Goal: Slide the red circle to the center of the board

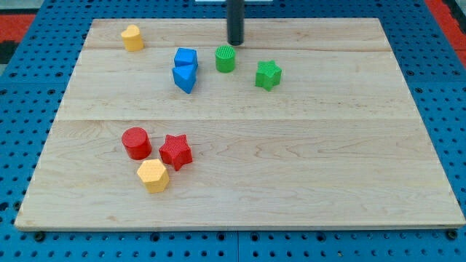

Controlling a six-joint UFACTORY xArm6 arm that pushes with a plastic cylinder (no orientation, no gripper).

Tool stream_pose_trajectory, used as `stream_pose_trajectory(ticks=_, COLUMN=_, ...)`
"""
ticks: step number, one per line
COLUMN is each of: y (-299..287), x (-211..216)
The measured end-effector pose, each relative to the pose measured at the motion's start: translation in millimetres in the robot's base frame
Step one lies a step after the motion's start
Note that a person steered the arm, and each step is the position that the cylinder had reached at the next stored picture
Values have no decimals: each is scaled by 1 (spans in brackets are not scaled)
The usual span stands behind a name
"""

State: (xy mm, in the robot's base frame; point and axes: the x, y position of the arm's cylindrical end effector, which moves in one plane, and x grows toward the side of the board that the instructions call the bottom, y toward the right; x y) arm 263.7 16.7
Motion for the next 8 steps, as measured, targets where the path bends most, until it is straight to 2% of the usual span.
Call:
stream_pose_trajectory(ticks=1, y=67, x=57)
stream_pose_trajectory(ticks=2, y=104, x=144)
stream_pose_trajectory(ticks=3, y=115, x=228)
stream_pose_trajectory(ticks=5, y=-31, x=320)
stream_pose_trajectory(ticks=6, y=-85, x=354)
stream_pose_trajectory(ticks=7, y=-189, x=334)
stream_pose_trajectory(ticks=8, y=-210, x=287)
